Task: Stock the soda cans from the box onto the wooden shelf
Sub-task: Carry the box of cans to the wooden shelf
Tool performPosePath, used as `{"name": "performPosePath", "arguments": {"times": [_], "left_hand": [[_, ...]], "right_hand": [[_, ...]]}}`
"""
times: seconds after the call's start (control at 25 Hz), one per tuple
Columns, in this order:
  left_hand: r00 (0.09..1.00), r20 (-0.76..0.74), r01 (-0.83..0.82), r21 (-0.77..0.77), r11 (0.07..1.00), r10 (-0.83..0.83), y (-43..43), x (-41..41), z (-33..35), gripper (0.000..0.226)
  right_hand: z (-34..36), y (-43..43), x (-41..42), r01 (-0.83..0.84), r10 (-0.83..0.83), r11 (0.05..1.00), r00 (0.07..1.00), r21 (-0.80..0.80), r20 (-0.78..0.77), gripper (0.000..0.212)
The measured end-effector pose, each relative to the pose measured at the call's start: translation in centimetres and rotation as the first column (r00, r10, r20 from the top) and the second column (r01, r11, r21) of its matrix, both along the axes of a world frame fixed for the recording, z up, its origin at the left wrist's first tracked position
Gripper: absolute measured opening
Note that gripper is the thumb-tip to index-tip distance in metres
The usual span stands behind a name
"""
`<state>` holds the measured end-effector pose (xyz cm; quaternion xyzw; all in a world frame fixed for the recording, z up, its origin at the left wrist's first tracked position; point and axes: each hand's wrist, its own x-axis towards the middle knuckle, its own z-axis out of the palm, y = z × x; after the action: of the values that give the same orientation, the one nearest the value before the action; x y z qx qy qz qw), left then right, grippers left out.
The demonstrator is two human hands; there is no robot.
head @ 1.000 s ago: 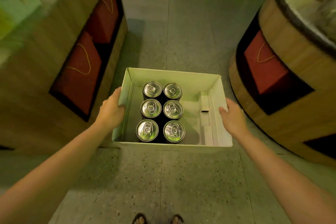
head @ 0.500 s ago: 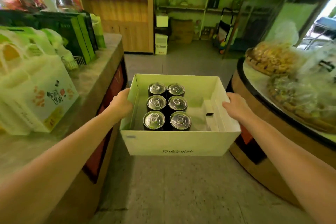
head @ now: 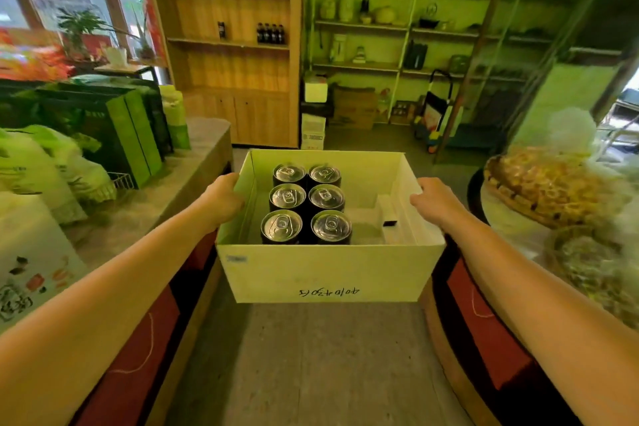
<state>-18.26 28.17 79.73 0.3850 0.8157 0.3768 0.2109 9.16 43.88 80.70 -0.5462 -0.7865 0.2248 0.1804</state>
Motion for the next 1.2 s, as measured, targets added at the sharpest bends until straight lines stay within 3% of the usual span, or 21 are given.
{"name": "performPosePath", "arguments": {"times": [0.32, 0.96, 1.2], "left_hand": [[0.990, -0.020, -0.140, -0.016, 0.990, 0.140, 19.5, -10.1, 0.7, 0.047], [0.990, -0.022, -0.141, -0.061, 0.988, 0.139, 62.4, -43.4, 0.2, 0.053], [0.972, -0.006, -0.237, -0.053, 0.970, 0.237, 78.3, -54.9, -1.7, 0.055]], "right_hand": [[0.7, 23.1, -12.3, -0.140, 0.140, 0.990, 0.990, -0.018, 0.002, 0.023], [-1.0, 66.5, -45.5, -0.154, 0.154, 0.988, 0.988, 0.010, -0.022, 0.024], [-2.1, 84.4, -59.0, -0.257, 0.260, 0.965, 0.964, 0.049, -0.060, 0.024]]}}
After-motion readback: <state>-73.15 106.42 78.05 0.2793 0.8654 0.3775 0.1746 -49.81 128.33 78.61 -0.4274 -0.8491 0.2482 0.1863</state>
